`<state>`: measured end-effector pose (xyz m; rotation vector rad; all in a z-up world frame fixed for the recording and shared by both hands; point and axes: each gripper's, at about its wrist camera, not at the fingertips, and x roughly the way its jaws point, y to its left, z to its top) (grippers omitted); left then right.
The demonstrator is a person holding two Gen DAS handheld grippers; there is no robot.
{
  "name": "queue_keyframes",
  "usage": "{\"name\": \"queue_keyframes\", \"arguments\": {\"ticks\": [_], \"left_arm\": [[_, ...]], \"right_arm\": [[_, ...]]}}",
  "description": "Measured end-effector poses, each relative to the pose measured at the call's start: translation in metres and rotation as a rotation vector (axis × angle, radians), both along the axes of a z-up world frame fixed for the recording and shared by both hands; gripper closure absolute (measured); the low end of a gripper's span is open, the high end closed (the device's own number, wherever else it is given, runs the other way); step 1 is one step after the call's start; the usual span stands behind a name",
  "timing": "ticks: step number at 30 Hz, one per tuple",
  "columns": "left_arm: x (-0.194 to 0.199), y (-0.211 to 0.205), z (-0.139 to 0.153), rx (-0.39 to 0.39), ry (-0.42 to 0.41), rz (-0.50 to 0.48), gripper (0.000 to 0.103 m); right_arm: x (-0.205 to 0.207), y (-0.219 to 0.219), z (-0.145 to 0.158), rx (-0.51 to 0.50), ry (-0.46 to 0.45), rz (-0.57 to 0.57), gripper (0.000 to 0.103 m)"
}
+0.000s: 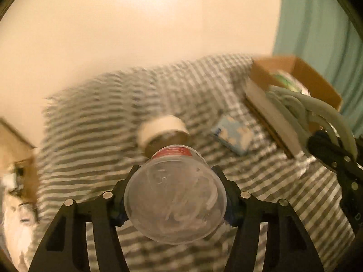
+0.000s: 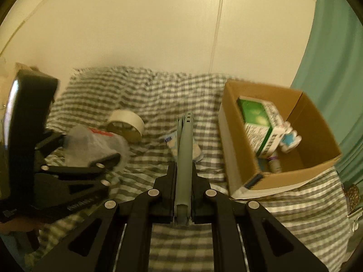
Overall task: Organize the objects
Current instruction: 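Grasp the grey cable with the right tool while the left tool grasps the clear plastic cup, then place the cable and plastic cup into the cardboard box and release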
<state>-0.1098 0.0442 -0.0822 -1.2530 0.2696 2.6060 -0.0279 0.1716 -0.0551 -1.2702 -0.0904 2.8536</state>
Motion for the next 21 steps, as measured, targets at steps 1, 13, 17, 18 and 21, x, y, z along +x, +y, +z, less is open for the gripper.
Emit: {"name": "queue_keyframes", "arguments": {"ticks": [1,13,17,18,21], "left_arm": [[0.010,-0.005,0.014,0.007,0.030,0.012,0.040],[0.067,0.023,0.148,0.104,0.291,0.021,0.040],[0.065,0.051,0.174,0.132,0.340,-0.003,0.040],[0.064,0.056,0.177,0.138,0.348,-0.006,0.040],[0.054,0.080,0.186,0.146,0.363,-0.022,0.040]], "right_arm": [[0.005,0.001,0.009,-0.004,0.016,0.003,0.094],[0.060,0.028,0.122,0.022,0.217,0.077,0.094],[0.059,0.050,0.165,0.079,0.295,0.087,0.094],[0.058,0.056,0.172,0.083,0.306,0.090,0.094],[0.048,0.078,0.188,0.083,0.323,0.090,0.094]]}}
